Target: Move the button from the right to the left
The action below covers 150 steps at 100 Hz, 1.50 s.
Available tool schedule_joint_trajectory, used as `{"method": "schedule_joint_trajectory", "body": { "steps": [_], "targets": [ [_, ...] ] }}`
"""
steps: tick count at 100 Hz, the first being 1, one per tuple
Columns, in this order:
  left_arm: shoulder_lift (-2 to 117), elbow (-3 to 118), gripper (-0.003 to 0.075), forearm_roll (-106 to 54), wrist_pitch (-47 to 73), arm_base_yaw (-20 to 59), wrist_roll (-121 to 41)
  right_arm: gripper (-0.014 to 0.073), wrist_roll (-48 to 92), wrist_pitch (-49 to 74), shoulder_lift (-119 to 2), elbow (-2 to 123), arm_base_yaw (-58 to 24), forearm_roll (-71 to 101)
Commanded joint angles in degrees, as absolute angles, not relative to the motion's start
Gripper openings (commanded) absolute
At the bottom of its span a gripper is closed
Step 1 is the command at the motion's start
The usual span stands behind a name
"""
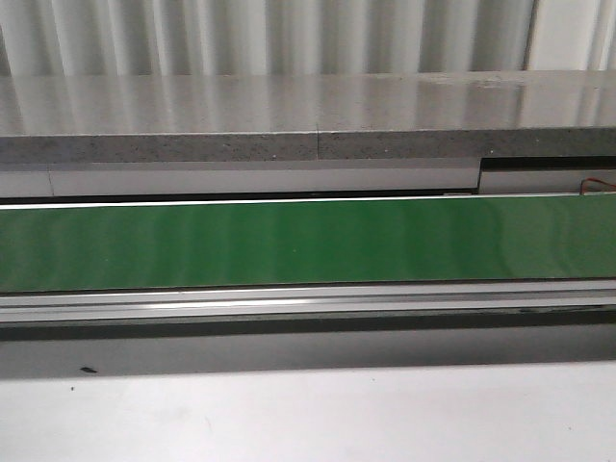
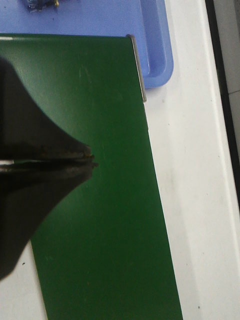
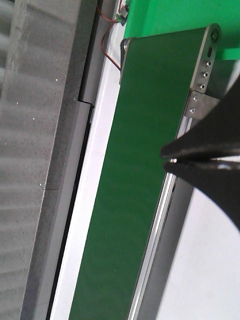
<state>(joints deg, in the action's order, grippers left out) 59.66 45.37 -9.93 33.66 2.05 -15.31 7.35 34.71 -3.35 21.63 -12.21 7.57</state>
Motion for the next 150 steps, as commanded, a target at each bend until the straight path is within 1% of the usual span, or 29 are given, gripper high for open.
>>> {"method": "schedule_joint_trajectory", "body": {
  "steps": [1, 18, 50, 73, 120, 137, 150],
  "targets": [
    [54.77, 43.72, -0.0021, -12.52, 27.49, 3.52, -14.79, -0.0069, 8.05, 30.54, -3.92, 22.96, -12.40, 7.47],
    [46.21, 37.88, -0.0020, -13.57, 25.13, 4.20, -14.79, -0.0069, 8.05, 30.54, -3.92, 22.96, -12.40, 7.47],
    [30.10, 30.45, -0.0021, -13.57, 22.79, 4.20, -14.79, -0.0069, 8.05, 30.54, -3.92, 22.96, -12.40, 7.47],
    [19.97, 24.85, -0.0021, -13.57, 17.66, 4.20, -14.79, -0.0069, 8.05, 30.54, -3.92, 22.96, -12.40, 7.47],
    [10.64, 16.72, -0.0021, -13.57, 17.13, 4.09, -14.79, -0.0069, 8.05, 30.54, -3.92, 22.96, -12.40, 7.47],
    [9.14, 13.09, -0.0021, -13.71, 12.23, 4.09, -14.79, -0.0069, 8.05, 30.54, -3.92, 22.96, -12.40, 7.47],
    [7.74, 9.32, -0.0021, -11.85, 4.98, 3.61, -13.89, -0.0069, 8.05, 30.54, -3.92, 22.96, -12.40, 7.47]
  ]
}}
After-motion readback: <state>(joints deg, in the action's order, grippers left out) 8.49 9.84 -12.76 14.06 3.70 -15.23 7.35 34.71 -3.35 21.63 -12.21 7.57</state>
